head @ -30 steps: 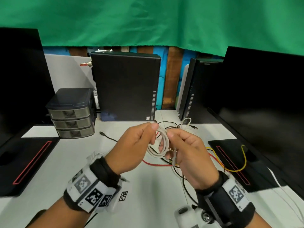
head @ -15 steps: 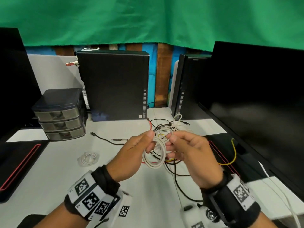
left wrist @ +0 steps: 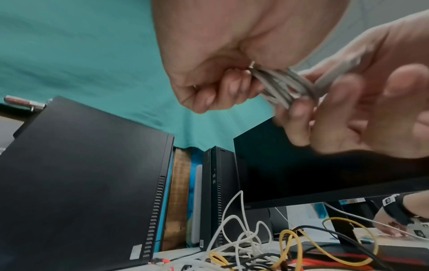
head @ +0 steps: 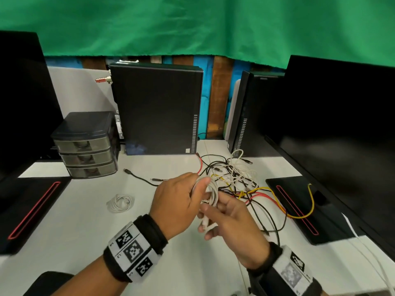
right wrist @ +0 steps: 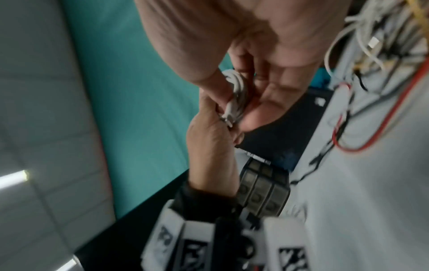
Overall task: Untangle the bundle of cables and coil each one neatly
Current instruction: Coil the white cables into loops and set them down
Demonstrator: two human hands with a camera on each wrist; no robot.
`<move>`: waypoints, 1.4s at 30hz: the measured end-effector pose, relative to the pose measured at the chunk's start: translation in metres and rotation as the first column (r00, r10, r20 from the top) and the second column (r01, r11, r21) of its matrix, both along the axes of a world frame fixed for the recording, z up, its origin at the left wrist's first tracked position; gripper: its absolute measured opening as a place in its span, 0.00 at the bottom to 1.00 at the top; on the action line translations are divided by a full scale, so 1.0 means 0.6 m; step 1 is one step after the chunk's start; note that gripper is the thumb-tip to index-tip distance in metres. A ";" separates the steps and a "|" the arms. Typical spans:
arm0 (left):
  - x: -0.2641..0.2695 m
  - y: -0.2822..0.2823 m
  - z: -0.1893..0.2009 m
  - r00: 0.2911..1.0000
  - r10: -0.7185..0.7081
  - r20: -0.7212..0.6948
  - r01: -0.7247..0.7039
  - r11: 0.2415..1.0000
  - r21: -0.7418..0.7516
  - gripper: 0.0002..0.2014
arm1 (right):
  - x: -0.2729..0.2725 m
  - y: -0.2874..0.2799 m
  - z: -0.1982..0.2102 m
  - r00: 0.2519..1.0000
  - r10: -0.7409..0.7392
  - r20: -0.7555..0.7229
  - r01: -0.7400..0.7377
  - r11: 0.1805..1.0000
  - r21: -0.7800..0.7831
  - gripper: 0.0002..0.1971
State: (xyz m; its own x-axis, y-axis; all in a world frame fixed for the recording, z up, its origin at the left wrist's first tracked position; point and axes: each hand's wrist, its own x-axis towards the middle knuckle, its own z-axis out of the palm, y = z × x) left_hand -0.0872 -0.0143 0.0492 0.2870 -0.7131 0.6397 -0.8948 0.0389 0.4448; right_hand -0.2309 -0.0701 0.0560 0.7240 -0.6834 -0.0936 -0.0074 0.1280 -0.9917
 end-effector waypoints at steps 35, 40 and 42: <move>0.183 0.052 0.024 0.603 0.035 -0.797 0.406 0.846 0.345 0.13 | 0.131 -0.033 -0.023 0.995 -0.093 0.046 0.083 0.979 0.188 0.01; 0.173 0.040 0.013 0.682 -0.036 -0.730 0.369 0.879 0.302 0.11 | 0.129 -0.044 -0.021 0.997 -0.061 -0.046 0.052 0.982 -0.180 0.06; 0.168 0.038 0.010 0.782 -0.102 -0.615 0.382 0.858 0.343 0.10 | 0.125 -0.052 -0.014 0.995 -0.092 -0.049 0.070 0.935 -0.348 0.07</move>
